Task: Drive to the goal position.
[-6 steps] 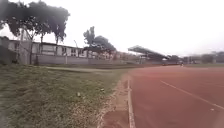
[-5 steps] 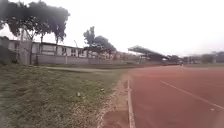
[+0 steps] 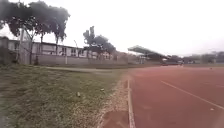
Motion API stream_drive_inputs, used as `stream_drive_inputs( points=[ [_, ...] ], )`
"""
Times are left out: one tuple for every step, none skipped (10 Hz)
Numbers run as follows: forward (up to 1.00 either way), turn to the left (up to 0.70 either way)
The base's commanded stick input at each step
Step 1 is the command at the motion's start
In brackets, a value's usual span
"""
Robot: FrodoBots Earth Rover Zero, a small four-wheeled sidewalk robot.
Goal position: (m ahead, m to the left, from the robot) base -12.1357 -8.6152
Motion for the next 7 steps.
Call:
stream_drive_inputs(
  points=[
    [0.7, -0.08],
    [0.7, -0.17],
    [0.7, -0.26],
    [0.7, -0.34],
    [0.7, -0.35],
    [0.7, -0.35],
    [0.7, -0.35]
  ],
)
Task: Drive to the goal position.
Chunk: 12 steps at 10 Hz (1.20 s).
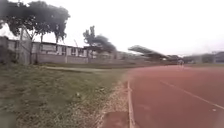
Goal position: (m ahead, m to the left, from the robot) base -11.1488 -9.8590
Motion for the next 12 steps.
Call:
stream_drive_inputs(
  points=[
    [0.7, -0.35],
    [0.7, -0.35],
    [0.7, -0.35],
    [0.7, -0.35],
    [0.7, -0.35],
    [0.7, -0.35],
    [0.7, -0.35],
    [0.7, -0.35],
    [0.7, -0.35],
    [0.7, -0.35],
    [0.7, -0.35],
    [0.7, -0.35]
  ],
)
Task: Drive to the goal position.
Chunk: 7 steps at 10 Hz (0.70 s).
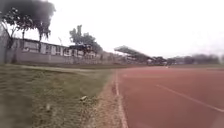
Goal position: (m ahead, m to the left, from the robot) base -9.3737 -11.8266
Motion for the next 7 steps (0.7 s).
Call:
stream_drive_inputs(
  points=[
    [0.7, -0.35],
    [0.7, -0.35],
    [0.7, -0.34],
    [0.7, 0.0],
    [0.7, 0.0],
    [0.7, 0.0],
    [0.7, 0.0]
  ],
)
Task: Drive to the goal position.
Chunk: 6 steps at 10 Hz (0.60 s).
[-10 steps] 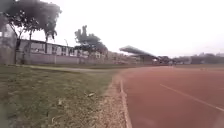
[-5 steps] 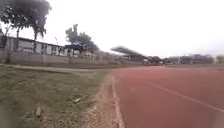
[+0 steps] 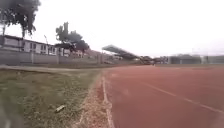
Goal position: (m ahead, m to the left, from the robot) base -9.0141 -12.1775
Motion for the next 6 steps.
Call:
stream_drive_inputs(
  points=[
    [0.67, 0.0],
    [0.56, 0.0],
    [0.5, -0.06],
    [0.5, -0.19],
    [0.35, -0.47],
    [0.11, -0.47]
  ],
)
